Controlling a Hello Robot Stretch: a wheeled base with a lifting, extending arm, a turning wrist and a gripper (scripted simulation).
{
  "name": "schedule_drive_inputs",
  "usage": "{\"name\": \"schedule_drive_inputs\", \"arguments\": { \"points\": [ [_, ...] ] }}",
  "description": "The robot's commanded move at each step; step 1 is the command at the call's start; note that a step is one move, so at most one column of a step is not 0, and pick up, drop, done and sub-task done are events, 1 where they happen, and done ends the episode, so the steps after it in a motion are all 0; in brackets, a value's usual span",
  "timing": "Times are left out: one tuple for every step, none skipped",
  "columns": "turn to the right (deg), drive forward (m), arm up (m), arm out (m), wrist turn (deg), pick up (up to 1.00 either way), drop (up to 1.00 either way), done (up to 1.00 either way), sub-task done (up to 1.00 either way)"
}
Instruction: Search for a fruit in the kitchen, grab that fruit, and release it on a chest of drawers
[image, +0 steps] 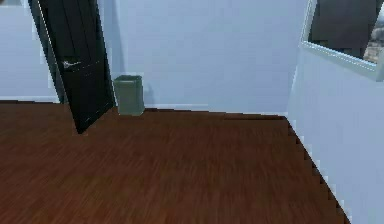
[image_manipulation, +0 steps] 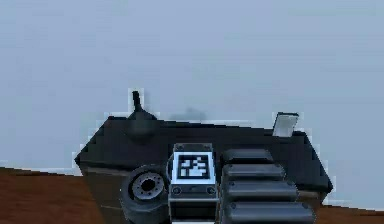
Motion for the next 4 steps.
{"name": "schedule_drive_inputs", "arguments": {
  "points": [
    [-21.0, 0.0, 0.0, 0.0, 0.0, 0.0, 0.0, 0.0, 0.0],
    [45.0, 0.0, 0.0, 0.0, 0.0, 0.0, 0.0, 0.0, 0.0],
    [45.0, 0.0, 0.0, 0.0, 0.0, 0.0, 0.0, 0.0, 0.0],
    [45.0, 0.0, 0.0, 0.0, 0.0, 0.0, 0.0, 0.0, 0.0]
  ]
}}
